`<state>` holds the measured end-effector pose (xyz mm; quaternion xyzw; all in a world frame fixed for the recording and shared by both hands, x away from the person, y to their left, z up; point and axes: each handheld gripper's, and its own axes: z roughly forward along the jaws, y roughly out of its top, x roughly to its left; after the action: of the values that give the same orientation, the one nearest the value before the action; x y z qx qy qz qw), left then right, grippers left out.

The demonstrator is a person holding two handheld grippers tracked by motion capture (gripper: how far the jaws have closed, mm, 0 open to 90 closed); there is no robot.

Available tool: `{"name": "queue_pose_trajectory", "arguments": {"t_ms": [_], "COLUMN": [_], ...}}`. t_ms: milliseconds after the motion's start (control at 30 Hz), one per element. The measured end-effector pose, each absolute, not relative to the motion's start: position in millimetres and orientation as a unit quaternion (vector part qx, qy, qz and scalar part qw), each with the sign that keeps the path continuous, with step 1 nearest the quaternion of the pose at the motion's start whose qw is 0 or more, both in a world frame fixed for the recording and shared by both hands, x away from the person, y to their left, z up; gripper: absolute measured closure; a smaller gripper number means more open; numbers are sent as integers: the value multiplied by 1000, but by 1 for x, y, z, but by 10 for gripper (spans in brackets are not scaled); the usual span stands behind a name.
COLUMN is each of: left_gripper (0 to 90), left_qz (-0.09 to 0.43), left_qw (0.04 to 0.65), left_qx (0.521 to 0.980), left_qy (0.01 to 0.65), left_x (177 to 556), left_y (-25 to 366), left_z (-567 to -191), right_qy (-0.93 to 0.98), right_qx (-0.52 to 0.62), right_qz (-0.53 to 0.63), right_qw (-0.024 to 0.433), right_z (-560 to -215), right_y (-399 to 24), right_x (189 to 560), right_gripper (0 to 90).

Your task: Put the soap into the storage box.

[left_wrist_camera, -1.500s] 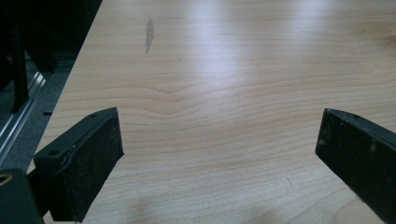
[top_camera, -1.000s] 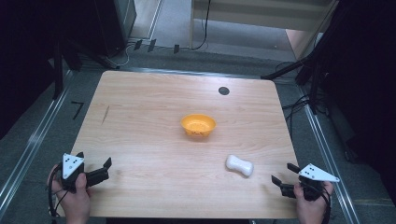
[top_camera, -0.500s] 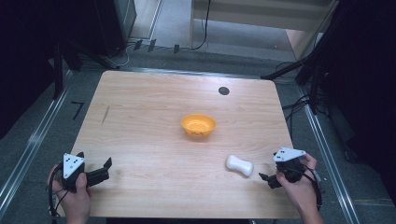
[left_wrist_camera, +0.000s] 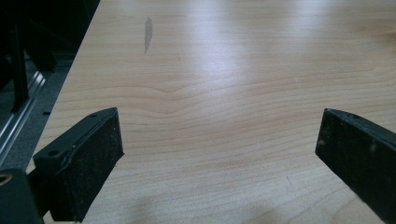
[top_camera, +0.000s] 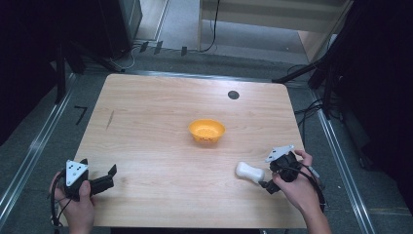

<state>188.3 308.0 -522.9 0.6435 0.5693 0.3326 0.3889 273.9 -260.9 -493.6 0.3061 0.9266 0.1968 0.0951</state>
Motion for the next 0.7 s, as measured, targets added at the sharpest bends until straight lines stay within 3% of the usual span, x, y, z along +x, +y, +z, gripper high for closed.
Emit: {"name": "queue_pose_trajectory", "arguments": {"t_ms": [333, 700], "left_gripper": [12, 12], "left_qz": [334, 334], "left_qw": [388, 388], "left_qx": [644, 645], "left_qy": [568, 568], "left_x": [188, 188], "left_y": [308, 307], "left_z": [-523, -523], "right_qy": [938, 950], "right_qx": [289, 265], "right_qz": [172, 155], "right_qw": [85, 60], "right_z": [-490, -497], "right_y": [-235, -216], "right_x": [282, 289], "right_gripper": [8, 217]}}
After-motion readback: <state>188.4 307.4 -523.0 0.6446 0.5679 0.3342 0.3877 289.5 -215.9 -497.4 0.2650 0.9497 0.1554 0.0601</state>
